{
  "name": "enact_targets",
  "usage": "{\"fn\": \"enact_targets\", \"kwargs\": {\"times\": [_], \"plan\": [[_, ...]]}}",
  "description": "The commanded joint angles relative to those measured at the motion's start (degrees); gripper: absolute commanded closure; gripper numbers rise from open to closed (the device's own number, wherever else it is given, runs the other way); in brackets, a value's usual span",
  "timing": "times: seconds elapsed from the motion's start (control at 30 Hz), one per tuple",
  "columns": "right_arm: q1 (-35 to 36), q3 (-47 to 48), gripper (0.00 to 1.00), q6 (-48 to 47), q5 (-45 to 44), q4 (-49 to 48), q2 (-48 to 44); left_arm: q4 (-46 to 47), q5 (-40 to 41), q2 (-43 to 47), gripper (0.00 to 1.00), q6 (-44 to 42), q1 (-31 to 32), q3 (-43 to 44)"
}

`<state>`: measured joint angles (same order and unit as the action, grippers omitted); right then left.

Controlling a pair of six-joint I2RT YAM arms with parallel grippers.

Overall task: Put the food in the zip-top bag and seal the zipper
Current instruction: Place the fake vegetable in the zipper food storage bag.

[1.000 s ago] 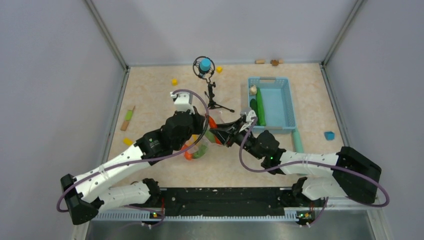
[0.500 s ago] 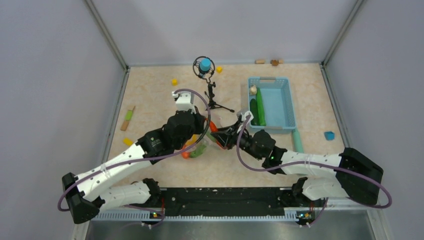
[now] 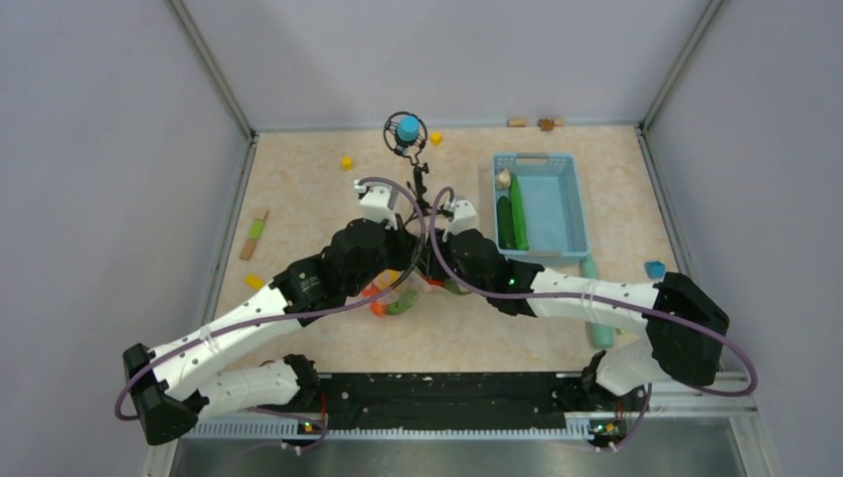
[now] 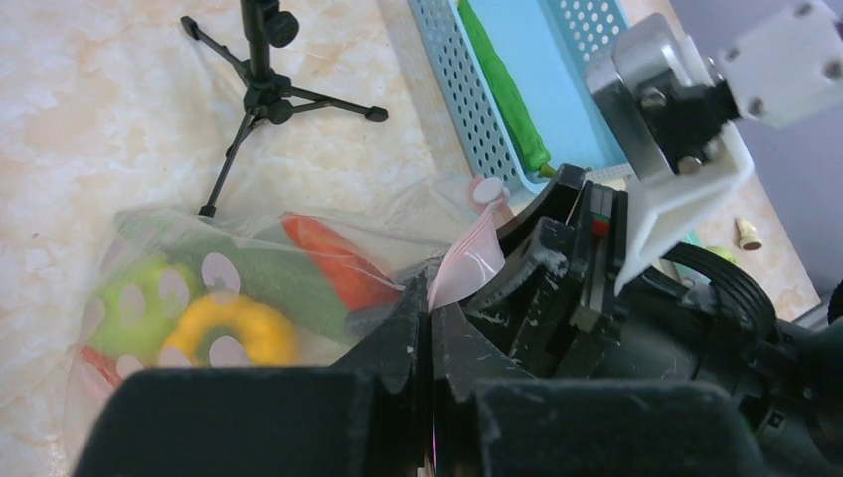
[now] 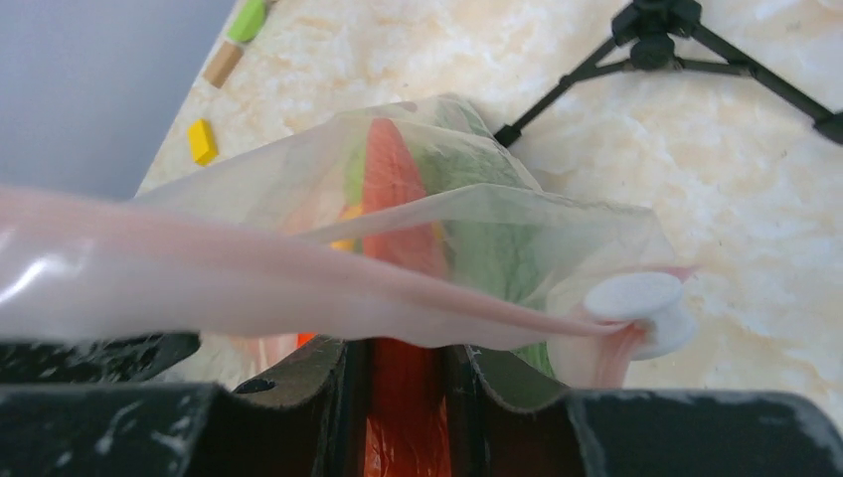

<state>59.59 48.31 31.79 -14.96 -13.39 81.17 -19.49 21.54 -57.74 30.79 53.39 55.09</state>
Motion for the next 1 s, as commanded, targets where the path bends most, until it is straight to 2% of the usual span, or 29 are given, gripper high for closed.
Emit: {"fn": "enact_targets", "kwargs": {"times": [0.0, 0.07, 0.2, 0.37, 0.47, 0.7, 0.83, 0.97], "plan": [[-0.03, 5.16, 0.94, 8.74, -4.31, 9.43, 0.27, 5.26, -3.42, 1.70, 1.00, -1.25, -0.04, 0.81], [-0.46, 6.31, 0.78, 10.97, -4.11, 10.58, 0.51, 5.49, -3.92, 1.88, 1.00, -1.09, -0.04, 0.43], [-0.70, 7.21, 0.66, 11.32, -3.79, 9.92, 1.41, 6.27, -5.10, 2.24, 1.00, -1.13, -0.08, -0.28], [-0.79, 7.22, 0.50, 8.95, -1.97, 9.63, 1.31, 6.17, -2.49, 2.36, 1.00, -0.47, -0.04, -0.59], [-0.71, 6.94, 0.37, 7.70, -1.82, 9.75, 0.52, 6.70, -1.65, 2.28, 1.00, -0.38, -0.04, -0.60], [-0.75, 5.31, 0.20, 2.18, -0.33, 7.47, -3.65, 7.22, 1.65, 2.14, 1.00, -0.31, -0.04, -0.75], [-0.93, 3.98, 0.02, -2.26, -0.44, 5.91, -7.82, 7.27, 3.81, 2.19, 1.00, -0.53, -0.04, -0.78], [-1.87, 1.41, 0.01, -6.71, 0.19, 2.80, -13.22, 7.19, 5.18, 2.18, 1.00, -0.98, -0.12, -0.43]]}}
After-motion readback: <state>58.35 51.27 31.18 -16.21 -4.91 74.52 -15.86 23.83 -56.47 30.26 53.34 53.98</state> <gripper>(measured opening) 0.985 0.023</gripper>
